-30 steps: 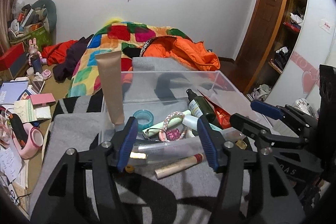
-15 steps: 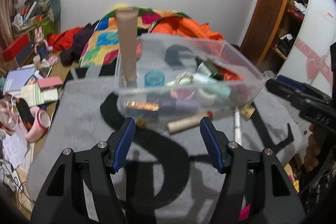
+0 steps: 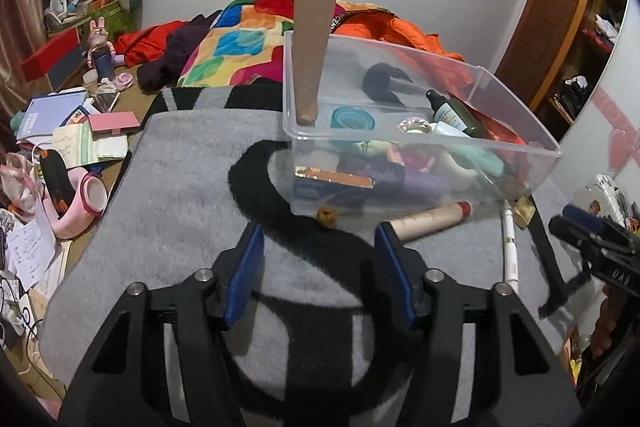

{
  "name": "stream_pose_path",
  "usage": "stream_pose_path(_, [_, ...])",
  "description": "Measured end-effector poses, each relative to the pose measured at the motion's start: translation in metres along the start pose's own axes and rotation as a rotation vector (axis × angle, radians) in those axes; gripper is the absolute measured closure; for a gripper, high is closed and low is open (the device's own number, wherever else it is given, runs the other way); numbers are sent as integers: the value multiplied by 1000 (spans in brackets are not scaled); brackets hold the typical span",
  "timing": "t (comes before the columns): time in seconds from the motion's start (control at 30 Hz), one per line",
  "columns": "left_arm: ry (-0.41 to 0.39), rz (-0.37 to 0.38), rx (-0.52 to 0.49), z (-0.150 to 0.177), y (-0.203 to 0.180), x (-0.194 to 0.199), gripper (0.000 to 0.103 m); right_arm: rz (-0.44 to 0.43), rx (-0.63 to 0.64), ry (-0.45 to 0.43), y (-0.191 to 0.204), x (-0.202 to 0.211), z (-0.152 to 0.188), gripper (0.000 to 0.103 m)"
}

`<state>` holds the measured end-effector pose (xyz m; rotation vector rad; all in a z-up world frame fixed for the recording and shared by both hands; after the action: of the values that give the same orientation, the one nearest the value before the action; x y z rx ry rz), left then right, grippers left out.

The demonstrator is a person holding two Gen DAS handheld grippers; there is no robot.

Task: Organize objects
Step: 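Reach the right gripper toward the tan block while the left reaches toward the small brown bead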

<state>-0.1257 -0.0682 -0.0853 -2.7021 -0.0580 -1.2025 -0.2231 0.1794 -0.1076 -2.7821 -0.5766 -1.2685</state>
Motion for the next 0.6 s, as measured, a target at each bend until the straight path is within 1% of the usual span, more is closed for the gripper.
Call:
stream_pose_path(0.2, [13, -10, -31, -4, -7, -14, 57, 0, -25, 19, -4, -13, 2, 38])
stream_pose_path(0.27, [21, -16, -39, -4, -7, -18, 61, -13, -30, 30, -2, -17, 2, 38])
stream_pose_path(0.33, [29, -11, -40, -5, -8, -21, 62, -26, -28, 44, 2, -22, 2, 38])
stream_pose_path(0.47, [35, -21, -41, -6, -7, -26, 62, -22, -17, 57, 8, -30, 3, 39])
stream_pose_path(0.5, [38, -16, -38, -7, -6, -27, 62, -17, -18, 55, 9, -32, 3, 39])
stream_pose_path(0.57, [40, -14, -35, -8, -4, -29, 62, -10, -21, 53, 9, -33, 3, 46])
stream_pose_path(0.6, [41, -17, -36, -9, -3, -29, 62, -8, -21, 51, 10, -33, 2, 47])
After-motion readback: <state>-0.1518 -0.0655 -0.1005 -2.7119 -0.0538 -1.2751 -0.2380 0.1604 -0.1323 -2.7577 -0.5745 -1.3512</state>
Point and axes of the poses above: each gripper's, at about its wrist camera, not at the fingertips, and x roughly against the way its jaws point, y to its left, z to its underside, the point moved 6 cm from there along -x, roughly the way its jaws point, and after that the axes turned 1 degree about -x, right-handed, at the moved point
